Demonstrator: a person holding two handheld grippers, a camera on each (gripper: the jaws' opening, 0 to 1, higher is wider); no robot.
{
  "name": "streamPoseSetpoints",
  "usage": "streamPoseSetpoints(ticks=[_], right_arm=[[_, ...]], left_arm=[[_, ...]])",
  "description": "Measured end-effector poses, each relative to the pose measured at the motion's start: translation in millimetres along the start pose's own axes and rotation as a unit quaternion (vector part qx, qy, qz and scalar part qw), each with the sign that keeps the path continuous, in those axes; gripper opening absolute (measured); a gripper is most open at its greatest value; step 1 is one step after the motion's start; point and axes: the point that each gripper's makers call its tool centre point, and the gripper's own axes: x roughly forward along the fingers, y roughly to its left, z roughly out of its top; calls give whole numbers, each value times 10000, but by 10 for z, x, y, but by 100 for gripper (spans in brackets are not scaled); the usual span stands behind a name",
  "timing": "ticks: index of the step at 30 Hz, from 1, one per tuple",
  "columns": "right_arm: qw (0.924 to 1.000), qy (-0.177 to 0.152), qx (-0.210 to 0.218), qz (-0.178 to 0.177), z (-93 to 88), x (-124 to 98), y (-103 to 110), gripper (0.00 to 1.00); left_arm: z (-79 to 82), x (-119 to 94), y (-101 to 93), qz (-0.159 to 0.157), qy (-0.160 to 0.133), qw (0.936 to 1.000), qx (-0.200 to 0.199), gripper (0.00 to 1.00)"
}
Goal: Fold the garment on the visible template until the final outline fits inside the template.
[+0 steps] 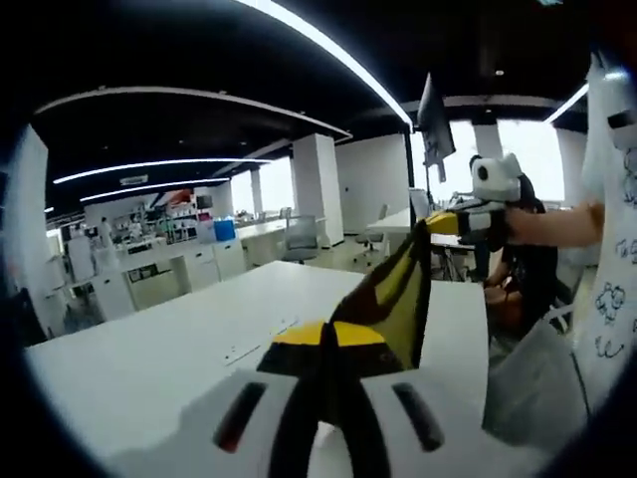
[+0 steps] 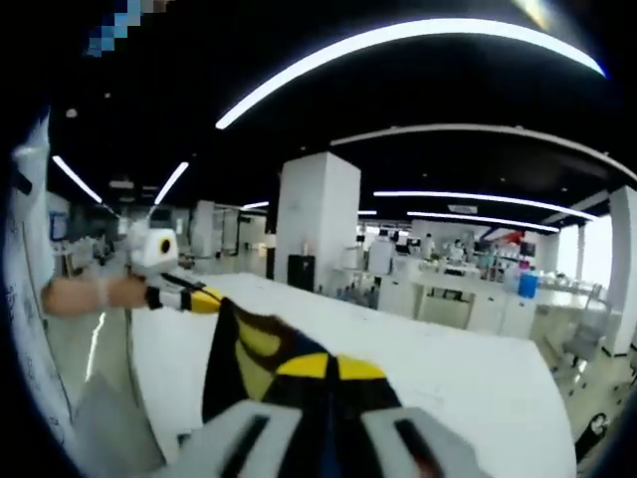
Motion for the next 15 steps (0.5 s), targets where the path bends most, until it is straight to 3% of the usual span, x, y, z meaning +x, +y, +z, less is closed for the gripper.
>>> streamPoseSetpoints(ticks=[6,10,13,15], right_arm=[[9986,-468,-217,115,480,-31,67,0],[9969,-725,-241,164,671,-23,76,0],[9961,-831,-226,179,734,44,37,0],[9962,-838,-181,156,690,149,-41,0]], left_arm=[[455,-107,107,45,-437,9987,255,0],[766,-148,161,29,-899,9958,146,0],[835,-137,252,54,-1017,9948,34,0],[760,-54,360,116,-913,9958,30,0]])
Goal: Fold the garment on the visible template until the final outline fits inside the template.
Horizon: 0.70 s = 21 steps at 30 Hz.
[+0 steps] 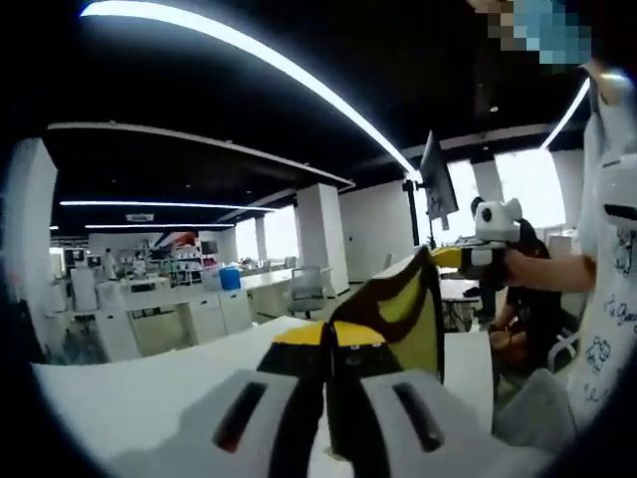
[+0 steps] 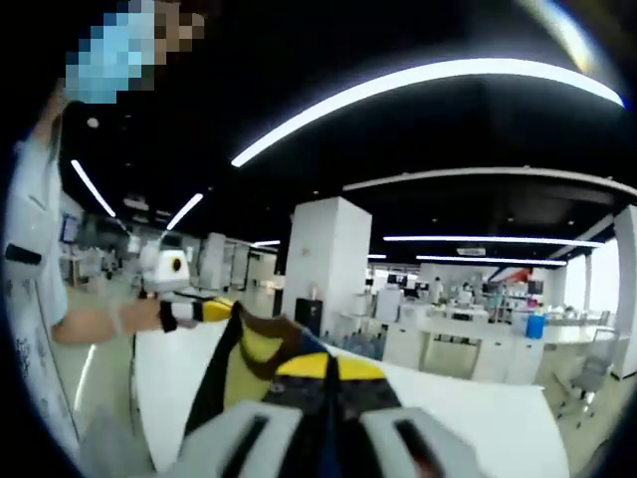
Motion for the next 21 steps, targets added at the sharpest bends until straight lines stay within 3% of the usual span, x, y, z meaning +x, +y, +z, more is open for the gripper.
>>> streamPoseSetpoints(ticks=[4,5,9,11,13,15,16,21], right_arm=[[9993,106,368,-33,-259,208,-174,0],[9980,212,590,-80,-446,304,-277,0],[9933,496,1027,-167,-860,516,-478,0],[9934,666,912,-201,-1046,607,-532,0],[9899,855,1109,-239,-1275,725,-611,0],[9902,960,998,-208,-1449,844,-654,0],[9892,1068,971,-243,-1534,885,-689,0],[9836,1516,957,-182,-2038,1147,-885,0]], left_arm=[[-299,163,176,84,298,9994,-154,0],[-412,226,234,77,356,9991,-201,0],[-890,404,469,195,759,9951,-601,0],[-1194,538,585,249,1030,9922,-660,0],[-1456,644,614,261,1435,9891,-186,0],[-1591,746,635,267,1472,9873,-537,0],[-1675,772,782,276,1497,9857,-721,0],[-2108,963,1083,450,1750,9795,-888,0]])
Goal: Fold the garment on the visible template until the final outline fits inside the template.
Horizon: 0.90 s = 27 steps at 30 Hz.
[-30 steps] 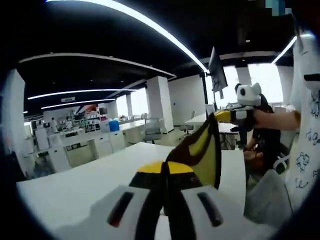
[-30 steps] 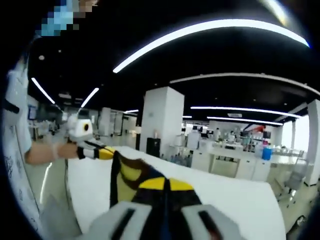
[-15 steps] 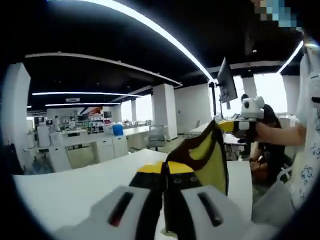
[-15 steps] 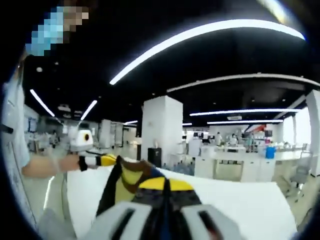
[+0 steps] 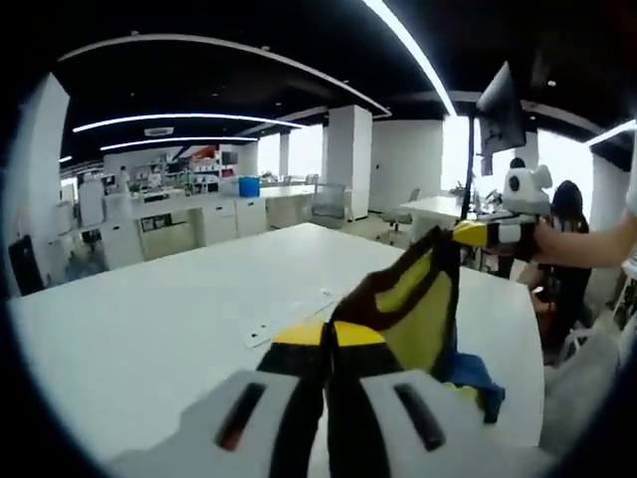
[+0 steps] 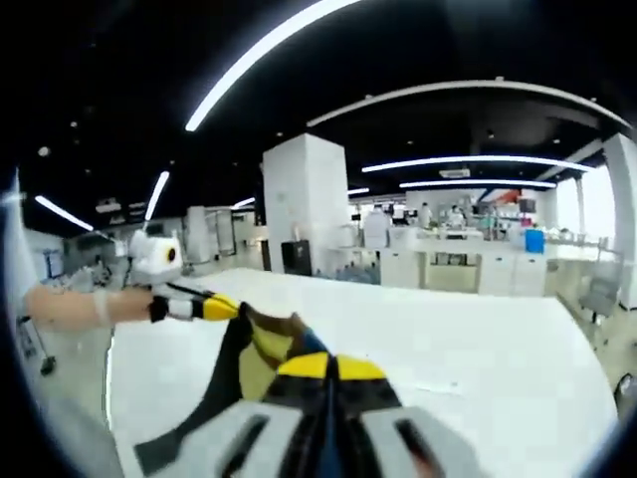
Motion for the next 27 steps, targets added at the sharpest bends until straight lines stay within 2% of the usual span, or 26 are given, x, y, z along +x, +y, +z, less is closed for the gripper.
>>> streamPoseSetpoints(ticks=[3,5,6,7,10,12,14,16,20,21,22,26,27], right_arm=[[9998,144,75,-61,-143,193,-181,0],[9990,356,242,-134,-323,377,-330,0],[9983,490,286,-157,-430,470,-383,0],[9980,531,298,-167,-460,496,-401,0],[9951,849,380,-322,-735,748,-592,0],[9924,1089,359,-438,-920,909,-722,0],[9911,1216,342,-423,-1042,988,-707,0],[9889,1373,315,-465,-1169,1083,-758,0],[9849,1612,283,-564,-1355,1251,-855,0],[9843,1634,301,-590,-1383,1283,-881,0],[9838,1663,316,-598,-1410,1301,-893,0],[9810,1810,337,-610,-1551,1409,-919,0],[9804,1844,342,-605,-1590,1427,-920,0]], left_arm=[[-157,176,117,81,94,9997,-213,0],[-316,335,263,130,232,9991,-343,0],[-374,392,287,116,305,9991,-258,0],[-453,477,337,152,428,9986,-281,0],[-642,622,308,178,686,9972,-238,0],[-807,755,532,270,818,9958,-320,0],[-924,844,616,381,896,9941,-486,0],[-1014,927,631,393,965,9942,-281,0],[-1147,1092,728,469,1021,9929,-387,0],[-1218,1148,824,540,1101,9909,-556,0],[-1260,1178,839,523,1153,9901,-599,0],[-1483,1251,819,550,1432,9866,-550,0],[-1553,1292,891,567,1525,9853,-526,0]])
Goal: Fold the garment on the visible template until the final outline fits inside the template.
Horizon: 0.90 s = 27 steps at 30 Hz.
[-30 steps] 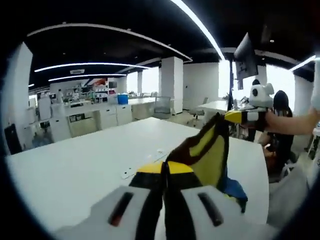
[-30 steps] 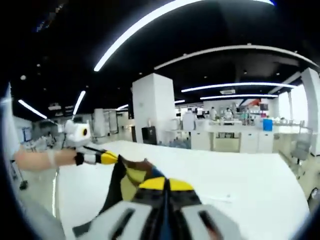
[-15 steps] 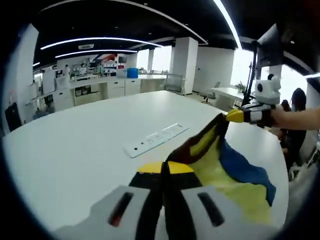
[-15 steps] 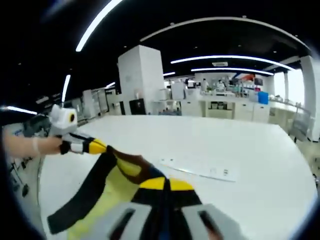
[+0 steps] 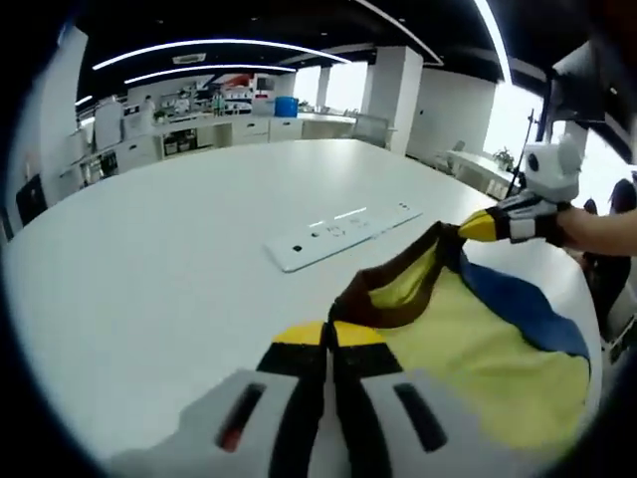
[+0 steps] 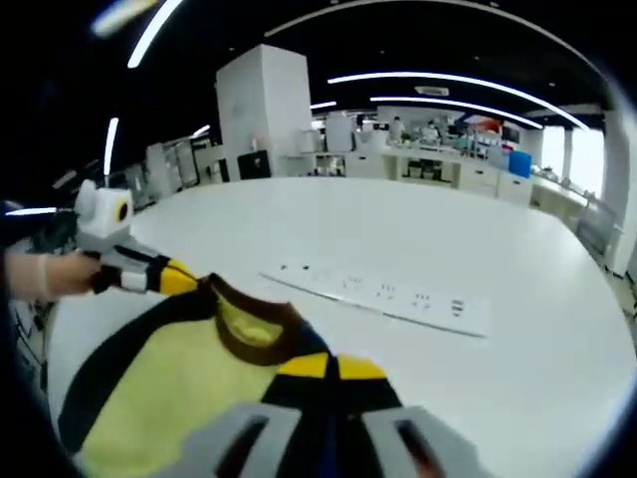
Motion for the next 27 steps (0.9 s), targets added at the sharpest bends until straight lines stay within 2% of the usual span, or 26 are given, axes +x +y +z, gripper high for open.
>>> streamPoseSetpoints(ticks=[2,6,14,15,18,21,23,25,27], right_arm=[[9999,83,-63,-53,-51,59,-31,0],[9998,194,50,-65,-110,210,-117,0],[9996,246,103,-49,-167,240,-152,0],[9996,240,132,-46,-169,249,-158,0],[9997,151,191,40,-143,209,-113,0],[9998,117,131,113,-137,187,-78,11],[9997,102,164,149,-139,136,-45,21],[9993,59,219,285,-124,128,-7,33],[9985,212,290,418,-186,112,45,46]], left_arm=[[-33,4,-56,-30,13,10000,26,0],[-53,55,-13,-1,2,10000,-9,0],[38,98,-28,69,-165,9998,24,0],[51,96,-38,68,-196,9998,17,1],[68,96,-62,4,-232,9997,21,17],[77,50,-160,-162,-252,9995,63,18],[89,40,-186,-239,-259,9993,85,25],[108,34,-281,-549,-304,9980,121,37],[110,-3,-355,-707,-299,9968,226,48]])
